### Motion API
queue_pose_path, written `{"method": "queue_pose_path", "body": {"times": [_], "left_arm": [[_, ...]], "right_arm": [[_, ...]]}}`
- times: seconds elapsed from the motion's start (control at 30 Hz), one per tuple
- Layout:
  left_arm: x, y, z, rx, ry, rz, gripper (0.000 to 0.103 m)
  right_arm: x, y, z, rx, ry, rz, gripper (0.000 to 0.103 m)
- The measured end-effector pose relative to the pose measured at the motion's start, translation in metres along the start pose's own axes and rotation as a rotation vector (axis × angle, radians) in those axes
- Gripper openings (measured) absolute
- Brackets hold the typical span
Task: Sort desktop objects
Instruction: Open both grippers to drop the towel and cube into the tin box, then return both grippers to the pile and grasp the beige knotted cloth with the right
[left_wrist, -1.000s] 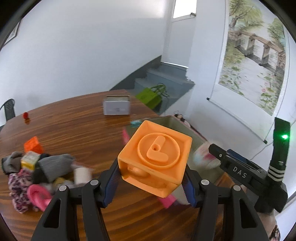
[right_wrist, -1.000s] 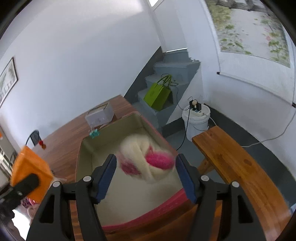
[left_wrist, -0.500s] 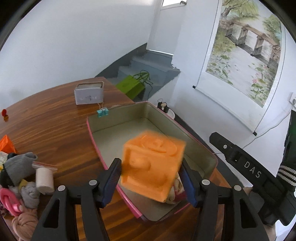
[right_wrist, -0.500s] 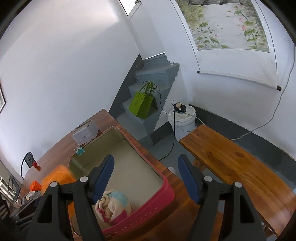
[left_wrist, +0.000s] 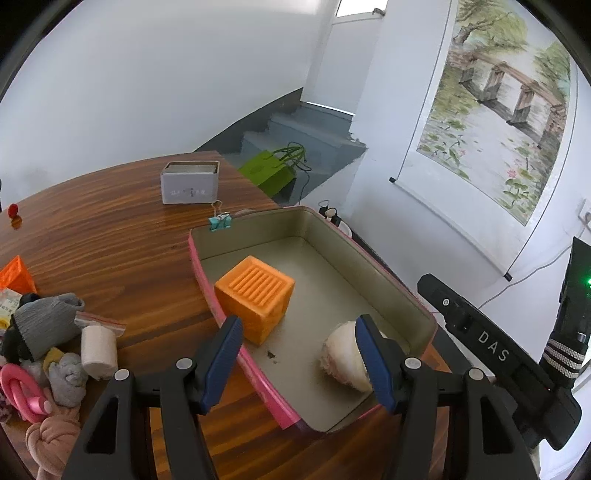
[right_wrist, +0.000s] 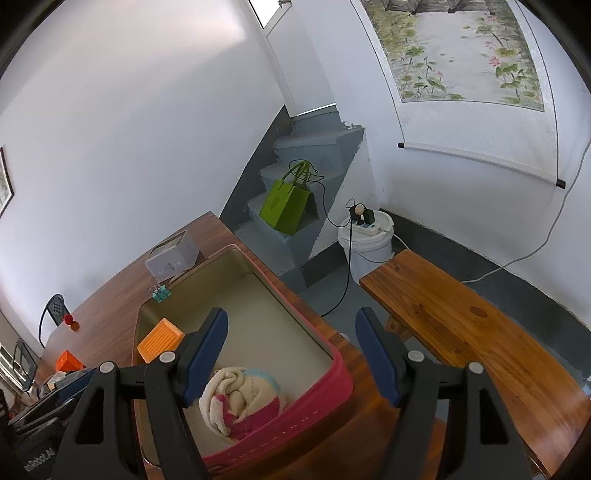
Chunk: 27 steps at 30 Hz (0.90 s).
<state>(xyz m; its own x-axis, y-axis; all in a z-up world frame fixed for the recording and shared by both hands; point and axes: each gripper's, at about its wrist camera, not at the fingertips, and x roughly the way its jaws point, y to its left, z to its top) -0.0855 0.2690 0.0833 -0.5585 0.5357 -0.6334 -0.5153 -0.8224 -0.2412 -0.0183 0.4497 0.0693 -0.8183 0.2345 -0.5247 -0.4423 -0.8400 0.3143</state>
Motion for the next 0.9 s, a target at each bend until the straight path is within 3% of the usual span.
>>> {"method": "queue_pose_path", "body": {"times": [0.43,0.77,0.8,0.87,0.9], "left_arm": [[-0.026,0.026,-0.008,-0.042,-0.02,0.054,0.065],[-0.065,0.069,-0.018,-0.107,-0.057,0.123,0.065],[-0.071,0.075,-0.02,-0.112,-0.064,0.136,0.067],[-0.084,0.089,-0.027,-0.128,-0.092,0.163,0.081],[-0.09,0.097,-0.031,-0.139,-0.108,0.18,0.081]], "right_arm": [[0.002,0.004,-0.003,-0.026,-0.021,-0.002,0.075],[0.007,0.011,-0.007,-0.063,-0.028,-0.029,0.075],[0.006,0.012,-0.008,-0.066,-0.031,-0.033,0.075],[0.005,0.013,-0.01,-0.07,-0.038,-0.042,0.075],[0.005,0.015,-0.011,-0.074,-0.044,-0.052,0.075]]}}
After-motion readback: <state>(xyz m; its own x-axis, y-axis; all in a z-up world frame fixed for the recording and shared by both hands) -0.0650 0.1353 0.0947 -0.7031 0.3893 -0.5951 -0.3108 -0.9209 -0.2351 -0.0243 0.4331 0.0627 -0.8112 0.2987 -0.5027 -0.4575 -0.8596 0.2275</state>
